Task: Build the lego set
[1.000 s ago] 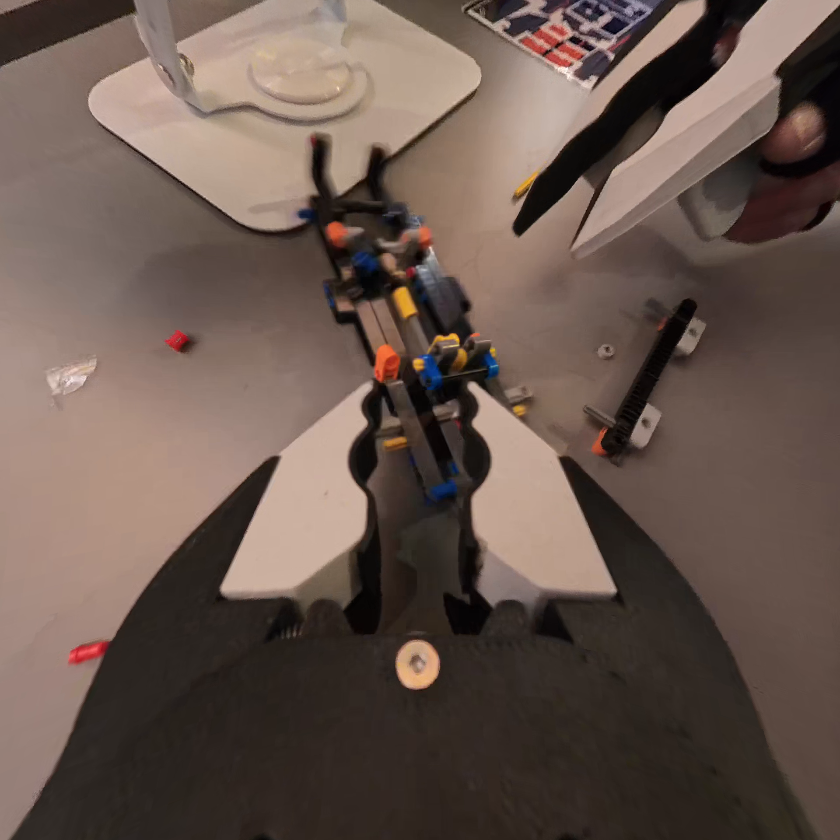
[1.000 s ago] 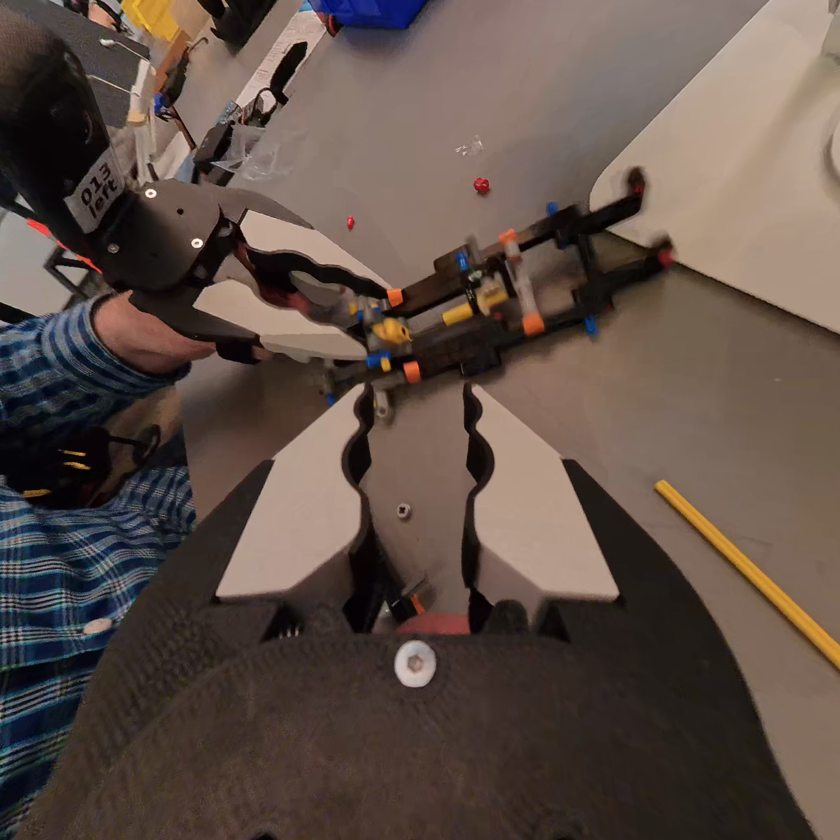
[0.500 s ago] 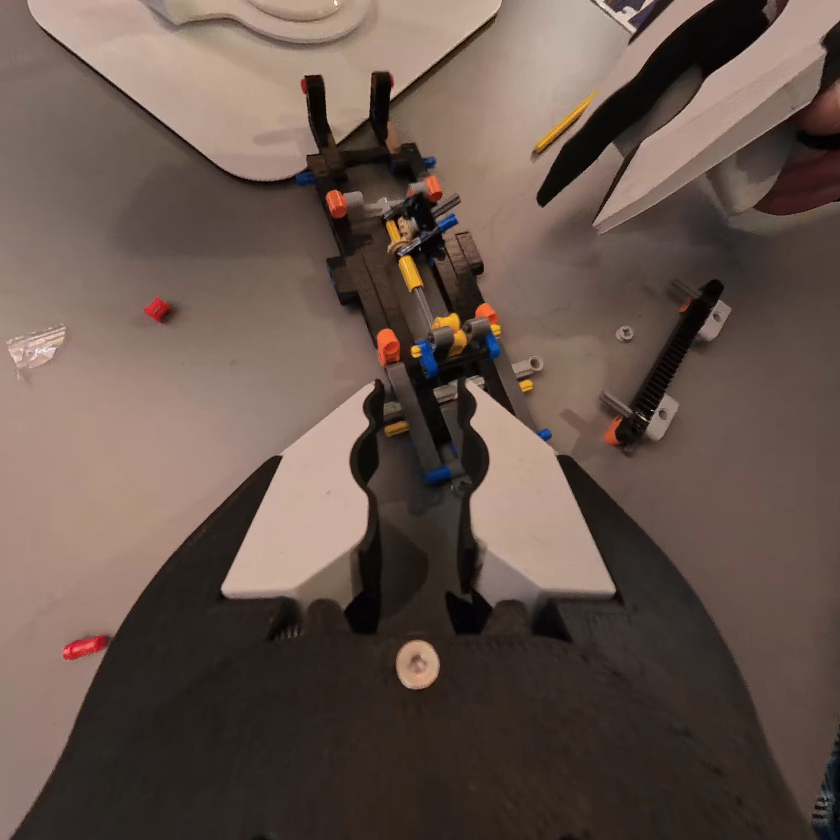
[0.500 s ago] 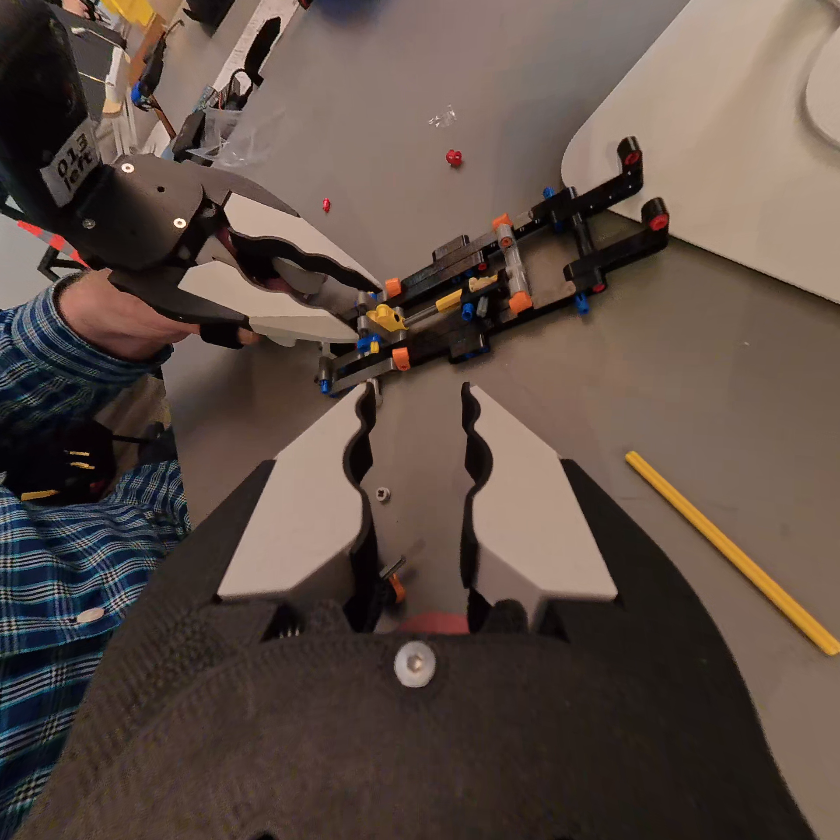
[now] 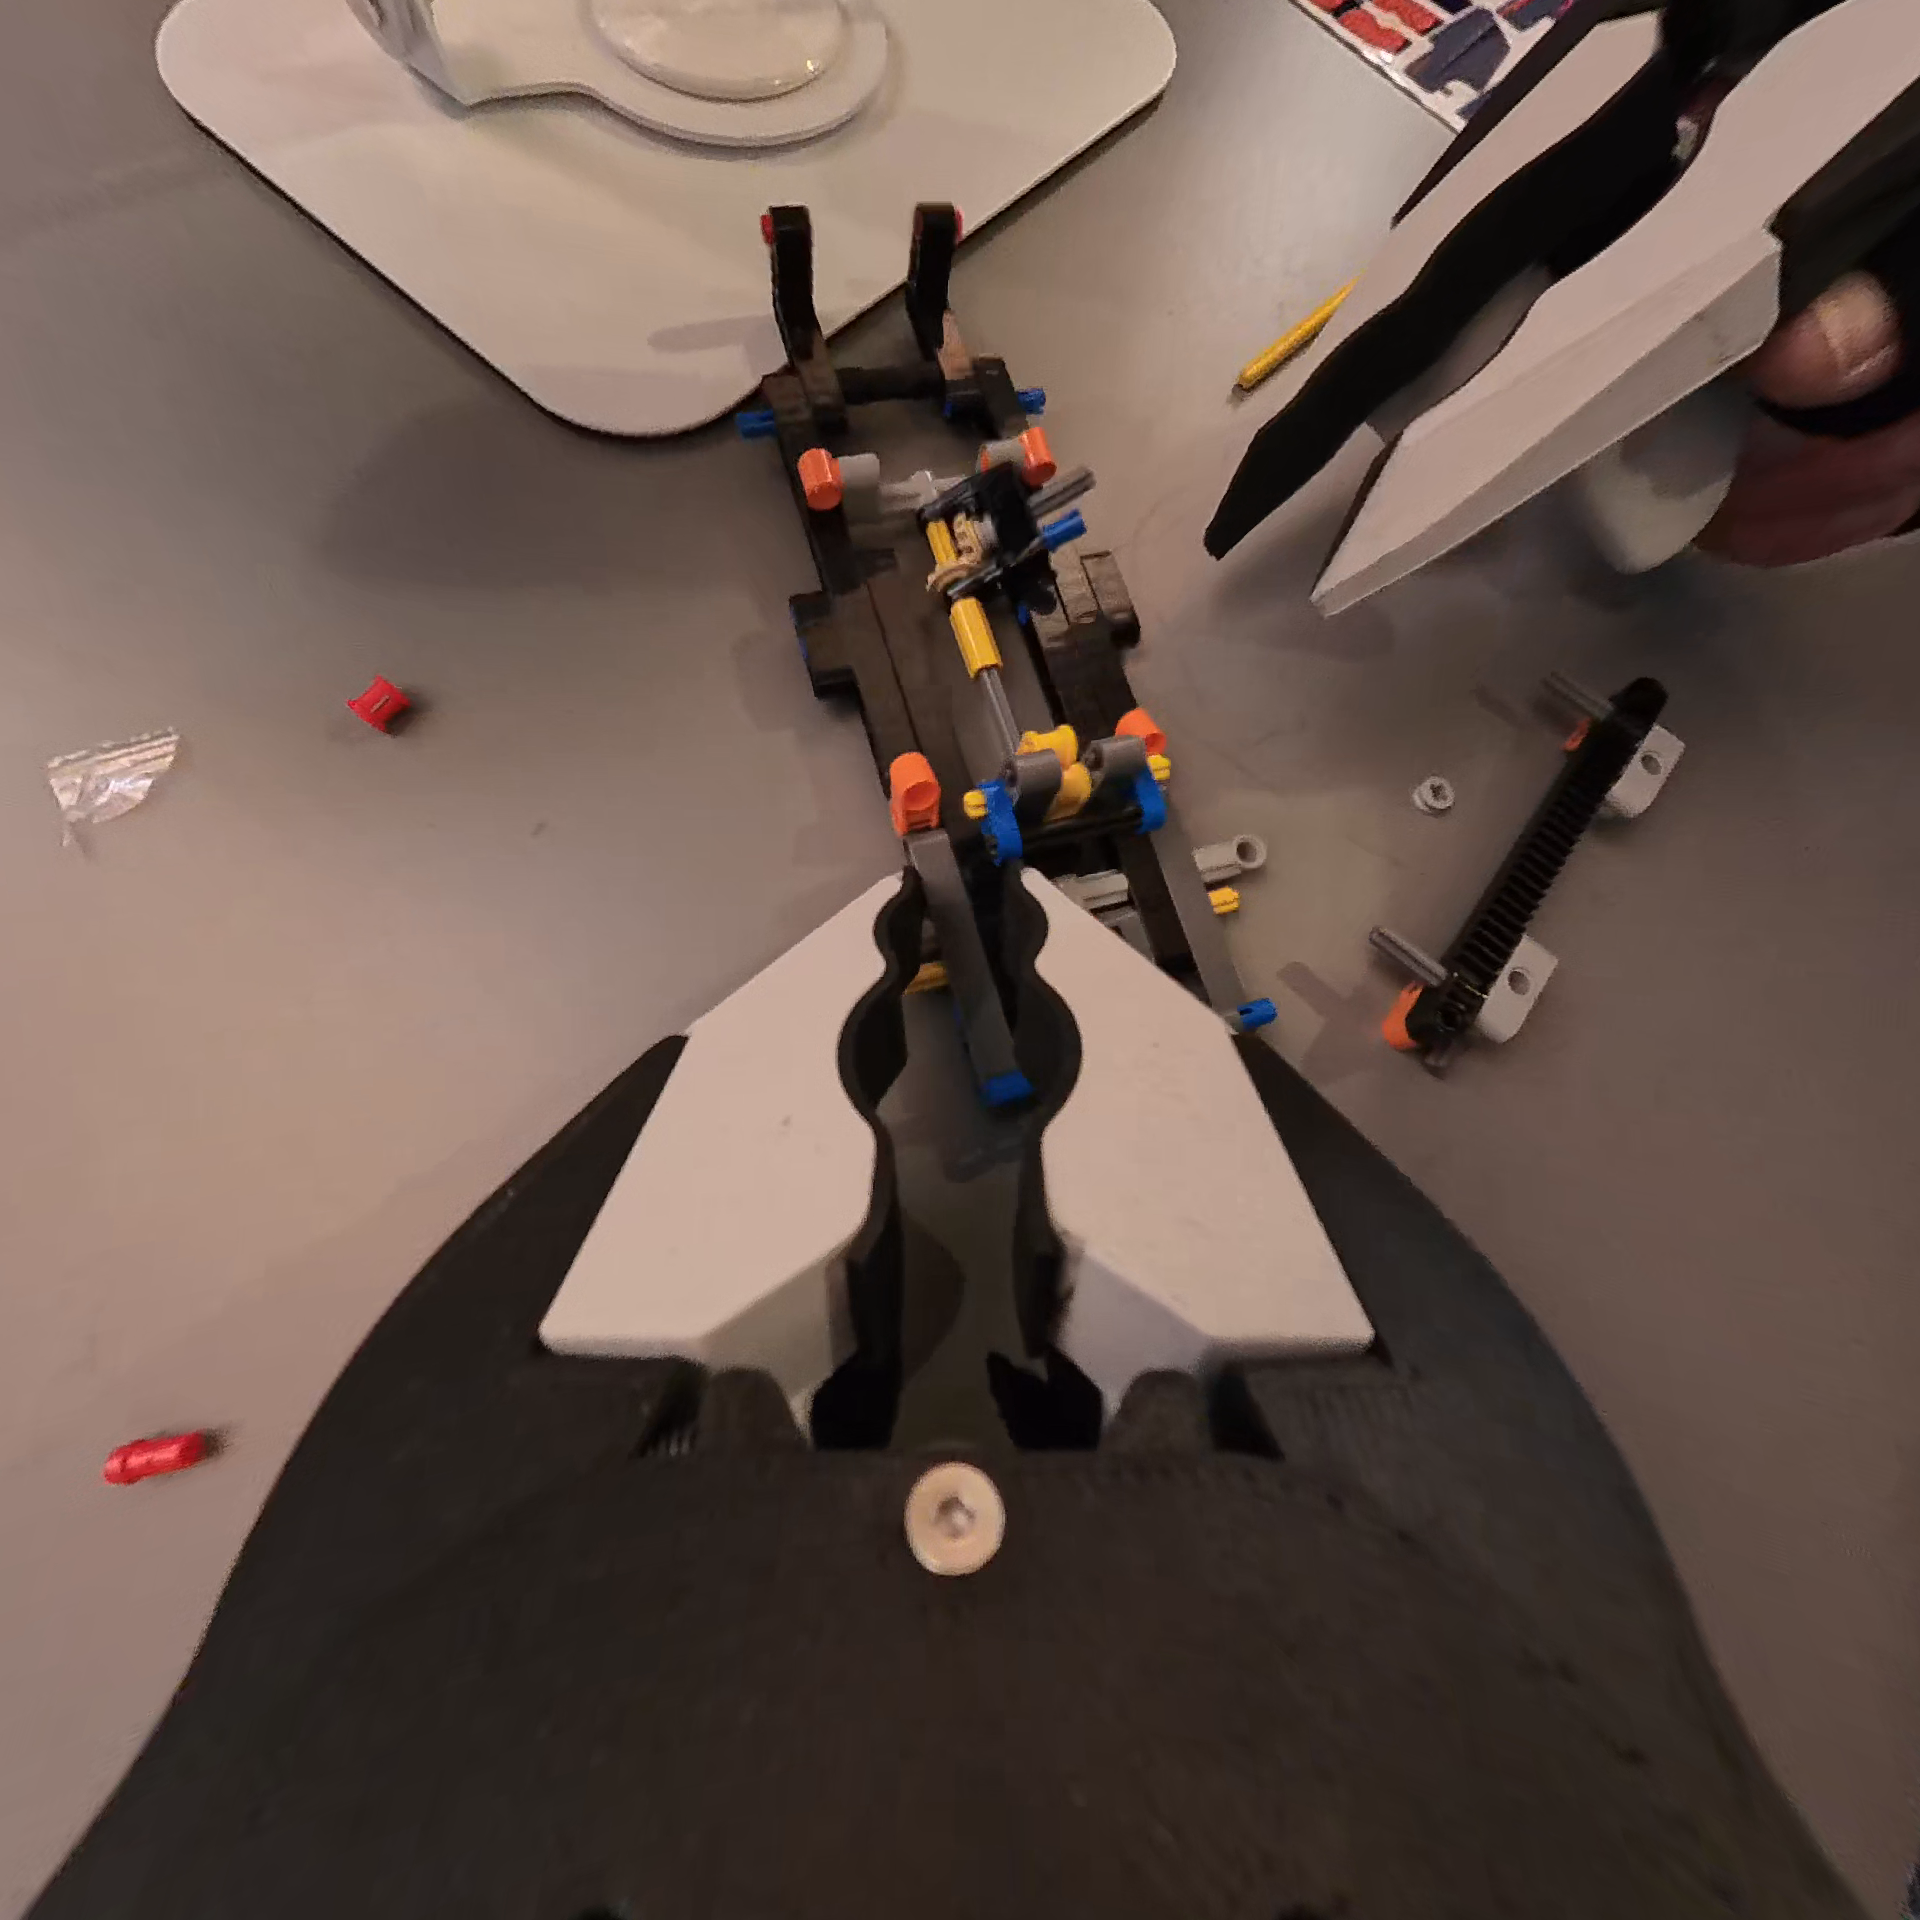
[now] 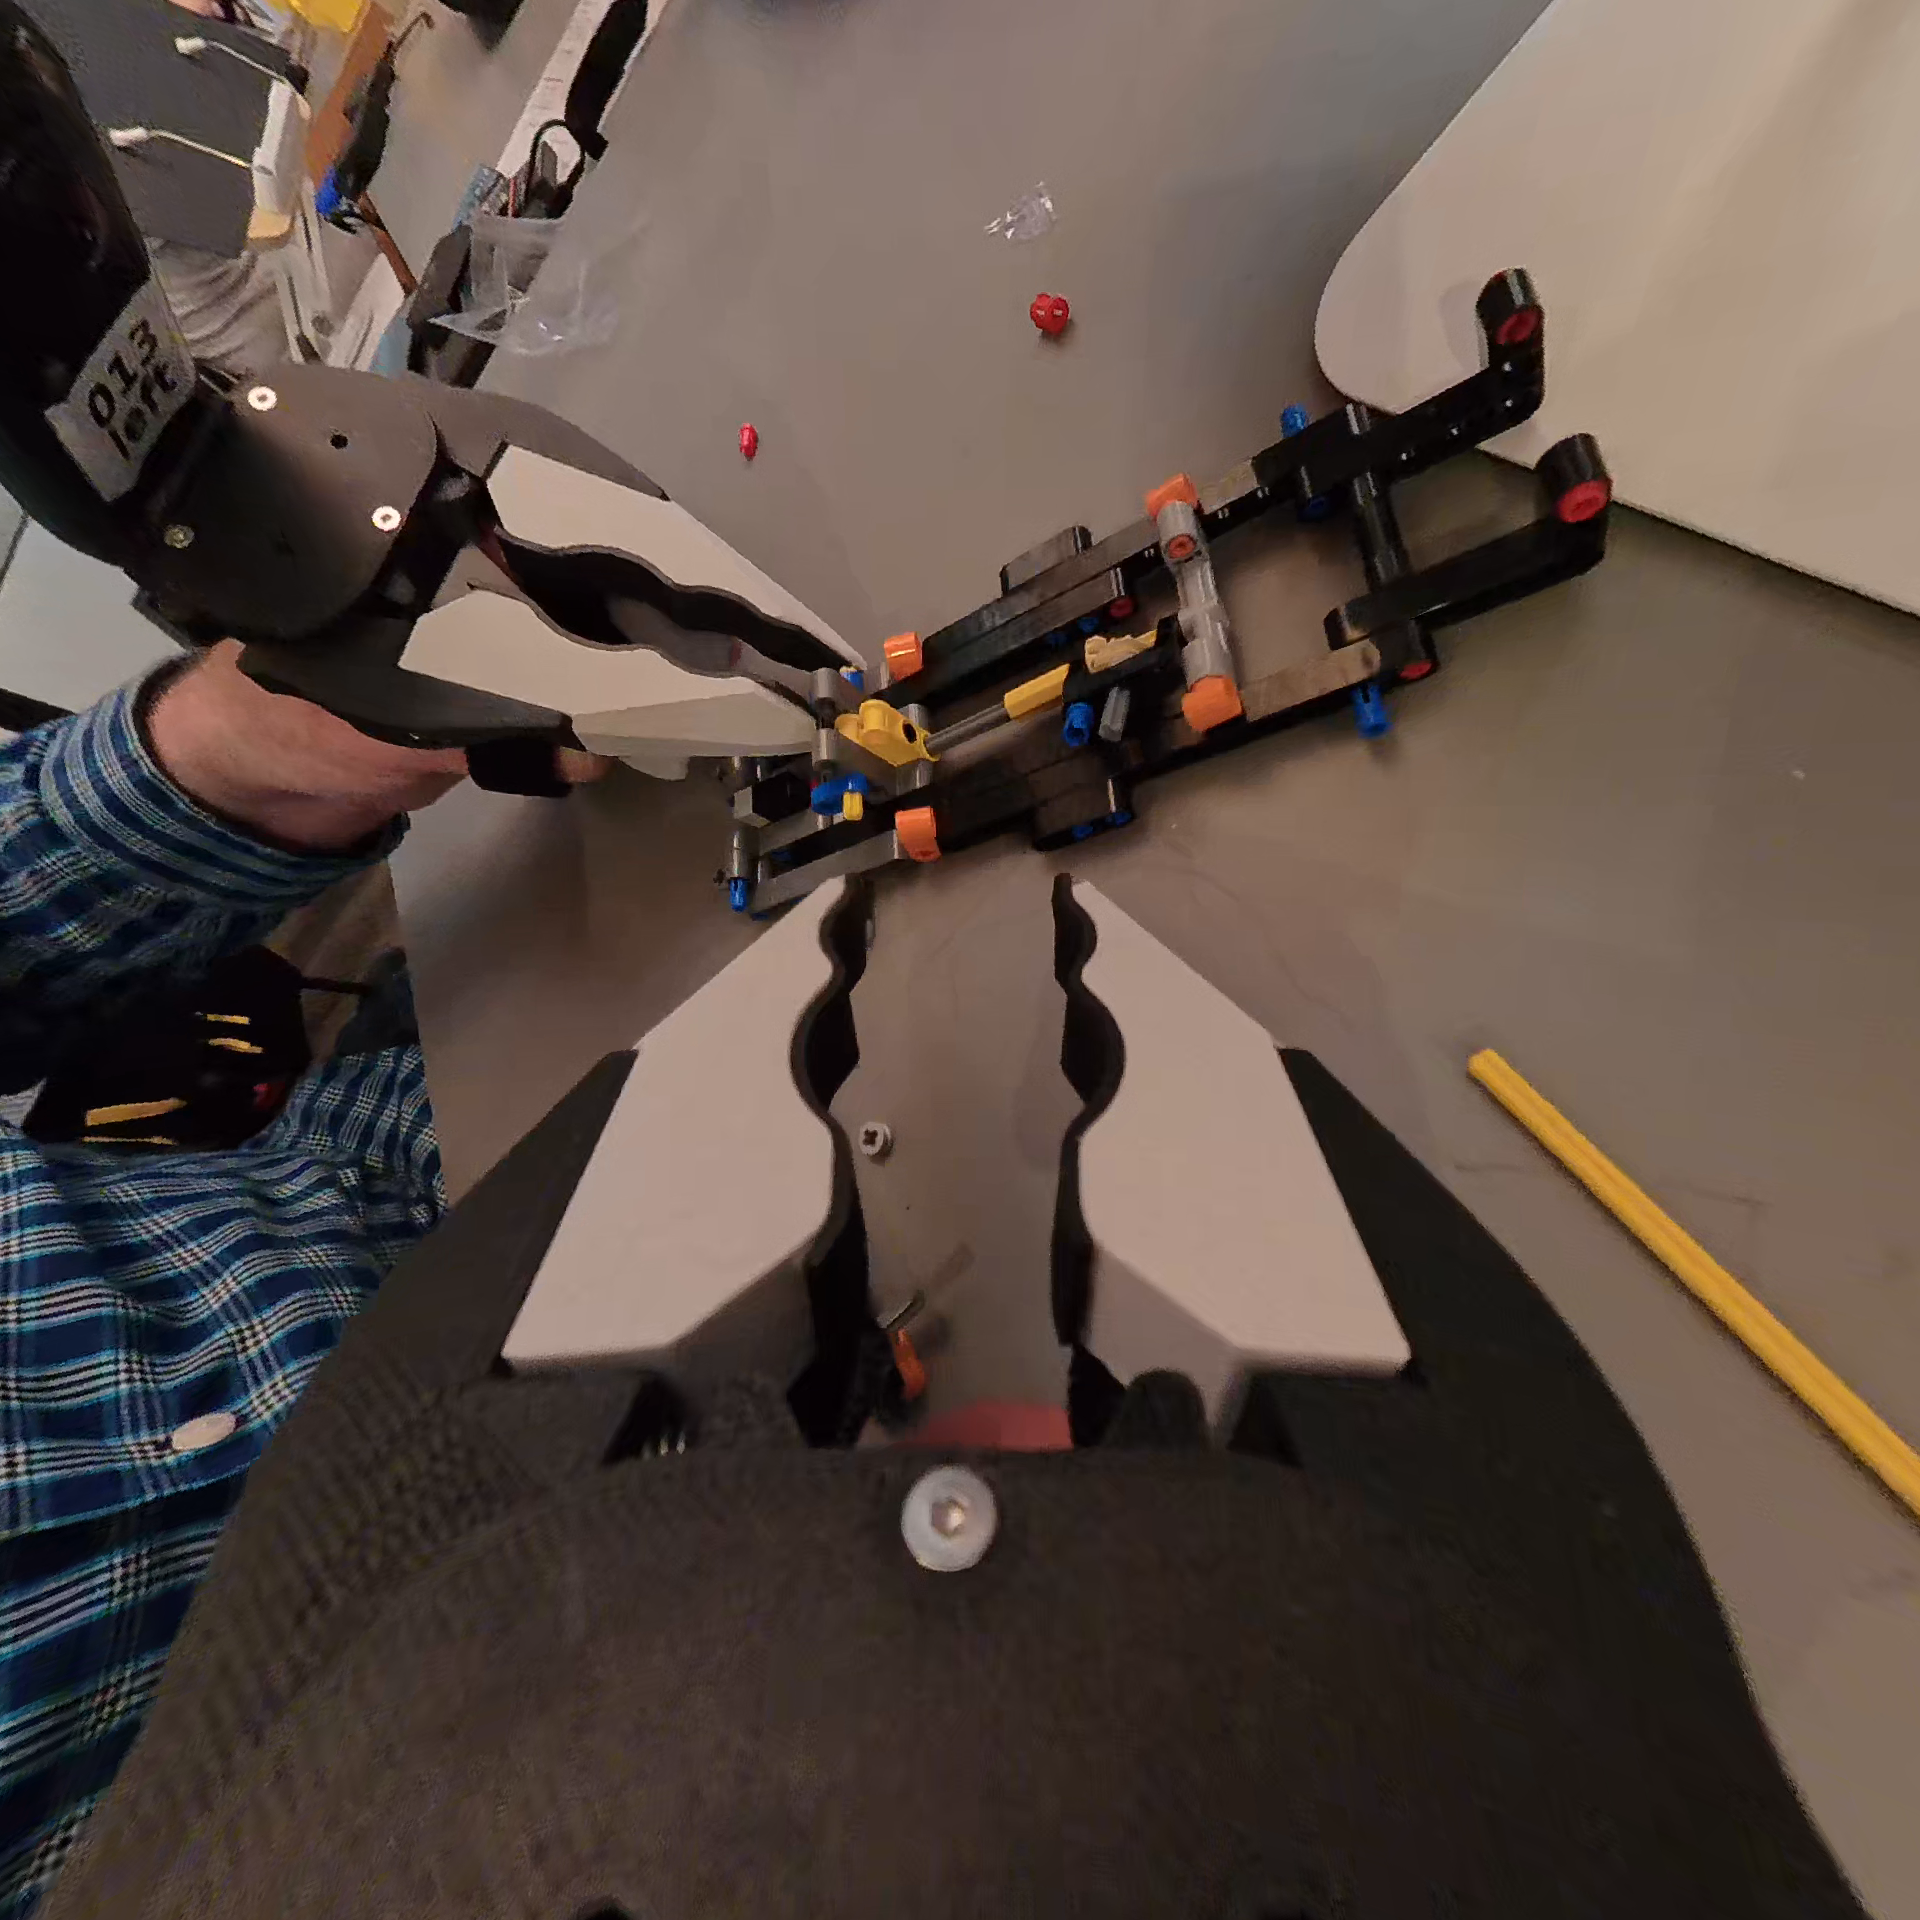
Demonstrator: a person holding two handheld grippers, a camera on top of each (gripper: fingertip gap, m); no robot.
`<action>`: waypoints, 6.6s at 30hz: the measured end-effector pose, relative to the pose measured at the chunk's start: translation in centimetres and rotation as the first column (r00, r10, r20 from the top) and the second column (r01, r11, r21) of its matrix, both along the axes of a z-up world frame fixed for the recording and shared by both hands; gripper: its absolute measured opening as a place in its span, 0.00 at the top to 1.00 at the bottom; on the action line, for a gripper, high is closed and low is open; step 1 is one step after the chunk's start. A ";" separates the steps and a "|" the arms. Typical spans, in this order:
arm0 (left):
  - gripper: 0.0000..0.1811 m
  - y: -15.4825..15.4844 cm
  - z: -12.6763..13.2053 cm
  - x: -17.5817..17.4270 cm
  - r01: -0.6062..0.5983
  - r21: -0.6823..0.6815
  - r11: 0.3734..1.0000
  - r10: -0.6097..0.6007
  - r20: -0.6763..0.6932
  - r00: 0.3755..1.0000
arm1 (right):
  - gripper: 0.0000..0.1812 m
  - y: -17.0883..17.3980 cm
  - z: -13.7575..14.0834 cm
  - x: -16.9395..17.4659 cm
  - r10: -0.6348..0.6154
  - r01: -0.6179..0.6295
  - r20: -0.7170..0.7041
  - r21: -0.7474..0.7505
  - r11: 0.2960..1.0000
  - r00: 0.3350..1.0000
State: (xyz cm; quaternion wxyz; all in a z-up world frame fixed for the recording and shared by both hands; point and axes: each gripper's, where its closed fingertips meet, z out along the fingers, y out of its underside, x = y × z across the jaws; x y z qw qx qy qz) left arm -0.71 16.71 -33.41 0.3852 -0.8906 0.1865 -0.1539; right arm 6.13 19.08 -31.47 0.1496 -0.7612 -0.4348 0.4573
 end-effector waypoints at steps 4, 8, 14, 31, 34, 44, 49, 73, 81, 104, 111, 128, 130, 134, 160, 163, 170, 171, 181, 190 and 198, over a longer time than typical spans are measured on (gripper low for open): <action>0.93 0.1 0.6 0.2 -0.021 0.003 1.000 0.021 0.071 0.997 | 0.80 0.3 -0.1 -0.2 -0.013 0.013 -0.007 -0.031 0.999 1.000; 1.00 0.2 2.0 0.3 -0.052 0.041 0.998 0.045 0.167 0.985 | 0.79 0.3 0.0 -0.4 -0.018 0.017 -0.021 -0.057 0.998 1.000; 1.00 0.2 1.5 -0.1 -0.053 0.039 0.998 0.050 0.079 0.996 | 0.80 0.6 -0.5 -0.4 -0.017 0.017 0.011 -0.013 1.000 1.000; 0.90 1.7 0.7 1.5 -0.079 -0.153 0.985 0.120 0.279 0.953 | 0.94 1.1 -2.1 -0.7 0.024 -0.033 0.102 0.089 0.995 0.995; 0.91 2.0 2.3 1.9 -0.091 -0.127 0.988 0.136 0.408 0.903 | 0.92 1.2 -2.0 -0.6 0.020 -0.027 0.087 0.078 0.997 0.996; 0.88 2.7 3.2 4.1 -0.012 -0.184 0.983 0.119 0.586 0.802 | 0.98 0.8 -1.8 -0.9 0.052 -0.058 0.068 0.087 0.995 0.996; 0.94 3.2 3.5 3.5 -0.050 -0.156 0.987 0.128 0.550 0.825 | 0.96 1.0 -1.0 -0.8 0.045 -0.047 0.018 0.094 0.994 0.999; 0.85 0.4 12.3 4.0 0.082 0.205 0.975 -0.218 0.845 0.488 | 0.95 -2.2 10.2 -1.0 0.130 -0.220 -0.513 -0.120 0.968 0.849; 0.83 -1.2 13.0 6.3 0.226 0.260 0.939 -0.342 0.780 0.524 | 0.98 -3.1 10.4 -1.3 0.201 -0.252 -0.500 -0.037 0.967 0.843; 0.97 -3.2 11.3 7.1 0.308 0.334 0.891 -0.454 0.644 0.616 | 0.98 -5.4 10.3 -1.6 0.333 -0.348 -0.444 0.050 0.936 0.832; 0.97 -3.8 11.2 7.1 0.329 0.336 0.883 -0.470 0.644 0.604 | 0.98 -6.2 10.1 -1.4 0.369 -0.388 -0.441 0.049 0.920 0.818; 0.97 -3.8 12.8 6.1 0.281 0.351 0.893 -0.450 0.697 0.559 | 0.97 -5.5 12.8 -2.1 0.262 -0.293 -0.515 0.022 0.956 0.816; 0.97 -3.7 12.4 6.1 0.282 0.333 0.900 -0.436 0.698 0.568 | 0.93 -4.5 13.5 -2.2 0.228 -0.256 -0.540 0.023 0.966 0.810; 0.97 -3.9 12.0 6.9 0.299 0.321 0.898 -0.438 0.694 0.571 | 0.95 -5.2 12.6 -3.0 0.261 -0.277 -0.501 0.044 0.960 0.825; 0.83 -2.4 15.9 3.2 -0.070 0.489 0.870 -0.345 0.703 0.622 | 0.98 -4.9 15.4 -5.1 0.224 -0.152 -0.347 0.222 0.963 0.911; 0.89 -2.4 16.5 3.4 -0.084 0.479 0.873 -0.349 0.737 0.579 | 0.98 -4.5 15.6 -4.8 0.183 -0.162 -0.437 0.085 0.983 0.881; 0.92 -2.2 17.0 3.7 -0.083 0.455 0.886 -0.348 0.773 0.531 | 0.98 -4.1 16.0 -4.6 0.122 -0.170 -0.538 -0.040 0.985 0.834; 0.91 -2.1 17.0 3.6 -0.089 0.443 0.892 -0.339 0.786 0.517 | 0.98 -4.0 16.0 -4.7 0.116 -0.169 -0.542 -0.049 0.984 0.833; 0.93 -1.4 16.8 4.2 -0.112 0.422 0.900 -0.323 0.815 0.481 | 0.97 -4.0 15.6 -4.8 0.092 -0.171 -0.570 -0.086 0.982 0.817; 0.94 -1.7 16.8 4.5 -0.090 0.389 0.917 -0.308 0.832 0.462 | 0.98 -3.8 16.0 -4.9 0.094 -0.162 -0.595 -0.061 0.985 0.798; 0.95 -1.7 17.2 4.0 -0.162 0.388 0.907 -0.285 0.851 0.440 | 0.98 -3.7 16.4 -5.3 0.026 -0.118 -0.644 -0.100 0.988 0.765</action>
